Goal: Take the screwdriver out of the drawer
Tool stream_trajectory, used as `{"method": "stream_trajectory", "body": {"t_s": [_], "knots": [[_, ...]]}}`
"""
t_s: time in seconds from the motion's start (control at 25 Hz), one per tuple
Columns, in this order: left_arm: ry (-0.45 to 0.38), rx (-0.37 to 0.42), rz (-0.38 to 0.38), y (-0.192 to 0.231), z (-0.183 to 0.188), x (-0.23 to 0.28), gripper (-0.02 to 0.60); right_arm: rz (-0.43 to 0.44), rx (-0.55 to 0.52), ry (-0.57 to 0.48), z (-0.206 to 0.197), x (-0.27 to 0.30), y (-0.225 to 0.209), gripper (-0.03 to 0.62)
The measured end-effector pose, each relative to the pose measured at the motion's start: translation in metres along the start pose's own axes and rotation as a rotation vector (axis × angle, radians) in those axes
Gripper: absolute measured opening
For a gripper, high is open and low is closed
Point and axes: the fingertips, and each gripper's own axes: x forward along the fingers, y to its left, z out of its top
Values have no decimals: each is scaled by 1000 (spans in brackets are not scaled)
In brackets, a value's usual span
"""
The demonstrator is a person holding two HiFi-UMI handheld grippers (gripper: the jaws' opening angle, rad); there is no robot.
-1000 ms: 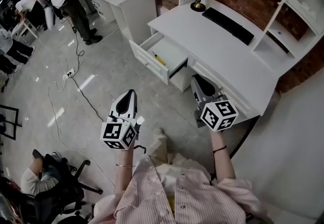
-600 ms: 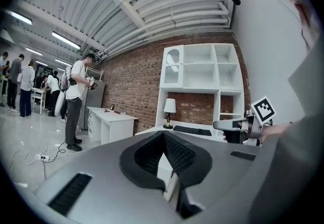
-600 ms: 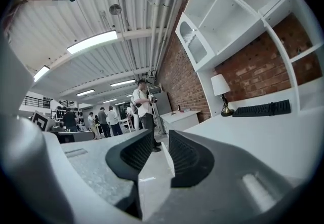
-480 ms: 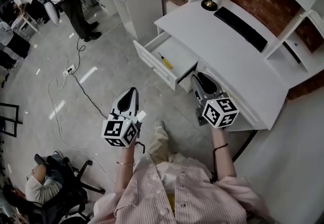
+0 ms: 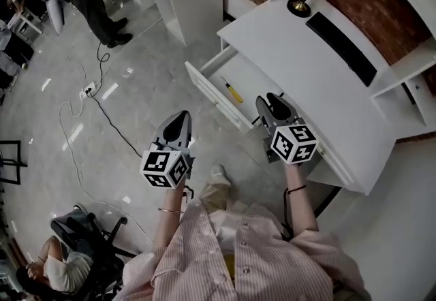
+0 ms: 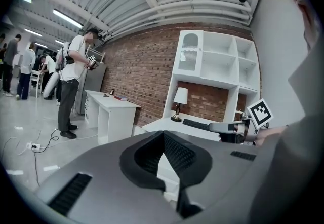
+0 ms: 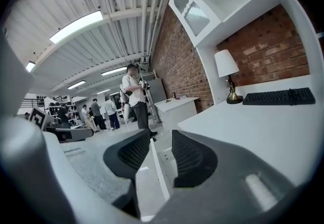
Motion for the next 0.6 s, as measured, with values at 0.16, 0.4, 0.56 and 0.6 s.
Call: {"method": "stream_trajectory", "body": {"t_s": [0.16,0.4,0.56,0.6], "knots": [[37,-29,-17,29,-1,36,0,-7,9,42,-3,45,-12,126],[76,-61,-46,60,-7,75,0,-9,15,100,-14,92,-22,133],[104,-77,-60,71,-13,98,0,-7,33,168,-29,114,-32,133],[113,-82,-63,72,-15,102,0,-4,36,191,-34,119,-34,133]]}}
